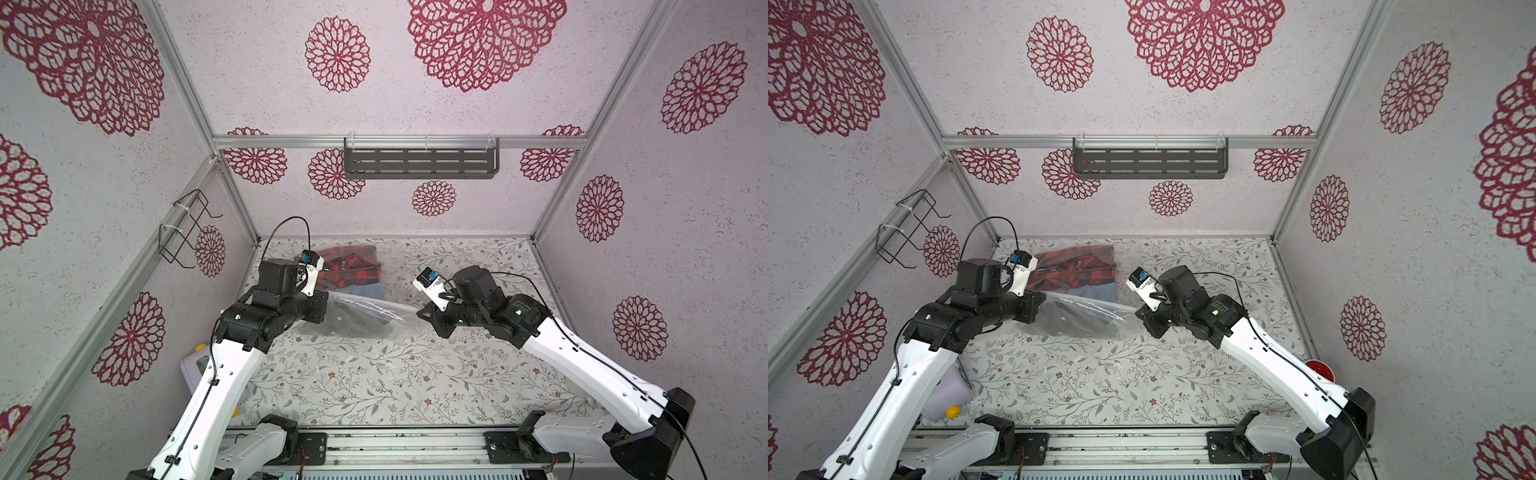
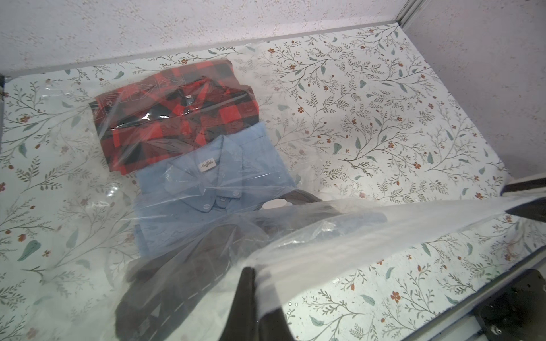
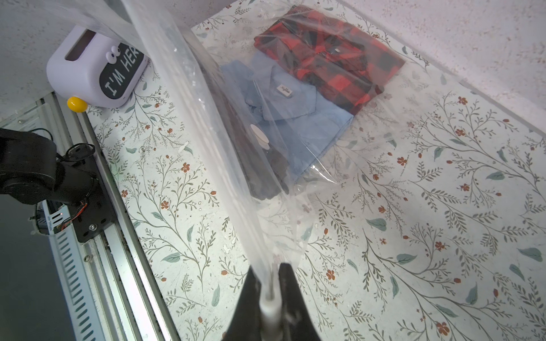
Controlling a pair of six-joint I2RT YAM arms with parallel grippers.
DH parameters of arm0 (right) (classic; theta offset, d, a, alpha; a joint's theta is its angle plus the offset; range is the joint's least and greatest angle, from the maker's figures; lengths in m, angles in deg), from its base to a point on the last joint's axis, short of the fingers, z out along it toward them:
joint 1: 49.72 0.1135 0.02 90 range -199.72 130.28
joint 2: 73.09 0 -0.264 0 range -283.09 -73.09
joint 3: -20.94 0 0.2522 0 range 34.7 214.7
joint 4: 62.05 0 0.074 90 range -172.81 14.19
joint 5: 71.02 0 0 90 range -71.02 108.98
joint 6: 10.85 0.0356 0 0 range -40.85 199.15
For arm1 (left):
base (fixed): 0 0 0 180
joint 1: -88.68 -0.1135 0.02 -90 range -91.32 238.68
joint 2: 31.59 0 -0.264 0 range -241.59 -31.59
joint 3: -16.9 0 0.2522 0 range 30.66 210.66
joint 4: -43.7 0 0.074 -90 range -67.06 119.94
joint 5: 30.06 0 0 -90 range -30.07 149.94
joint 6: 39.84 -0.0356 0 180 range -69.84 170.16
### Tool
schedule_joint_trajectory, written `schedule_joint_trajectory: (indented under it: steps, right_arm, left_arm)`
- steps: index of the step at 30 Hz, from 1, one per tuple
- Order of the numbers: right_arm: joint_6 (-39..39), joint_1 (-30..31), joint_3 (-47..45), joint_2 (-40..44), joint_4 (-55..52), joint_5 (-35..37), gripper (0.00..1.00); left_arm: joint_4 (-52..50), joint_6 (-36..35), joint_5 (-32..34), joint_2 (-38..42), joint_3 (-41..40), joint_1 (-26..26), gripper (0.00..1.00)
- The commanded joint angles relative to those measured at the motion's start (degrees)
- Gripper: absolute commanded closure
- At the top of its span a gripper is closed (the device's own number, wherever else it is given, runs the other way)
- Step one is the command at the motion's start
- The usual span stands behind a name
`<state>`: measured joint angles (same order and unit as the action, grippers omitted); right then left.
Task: Place the folded shirt into the vacuum bag
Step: Close the vacuum bag at the center of the board.
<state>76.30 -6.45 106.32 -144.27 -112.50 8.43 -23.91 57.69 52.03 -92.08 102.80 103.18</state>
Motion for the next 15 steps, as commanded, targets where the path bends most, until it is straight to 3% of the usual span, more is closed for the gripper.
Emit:
schedule_joint_trajectory:
  steps: [1,2,5,9,15]
  right_arm:
    - [3.1,-3.4,1.3,-0.6,-10.1,7.1,0.88]
    - [3.6,-3.4,2.0,-0.9,-9.7,7.1,0.84]
    - [5.4,-4.1,4.7,-1.5,-7.7,8.1,0.56]
    - [7.9,-6.0,7.2,-0.4,-5.1,8.2,0.32]
    - [11.9,-9.8,5.3,5.1,1.8,7.2,0.11]
  left_arm:
    - [5.7,3.0,1.4,3.2,0.0,-4.0,1.00]
    - [5.8,3.5,0.0,3.6,-0.2,-4.0,1.00]
    - [7.1,5.2,-2.8,4.8,-0.8,-3.8,1.00]
    - [8.6,7.1,-4.7,5.0,-1.8,-3.4,1.00]
    - [13.2,10.5,-3.4,3.4,-4.3,1.3,1.00]
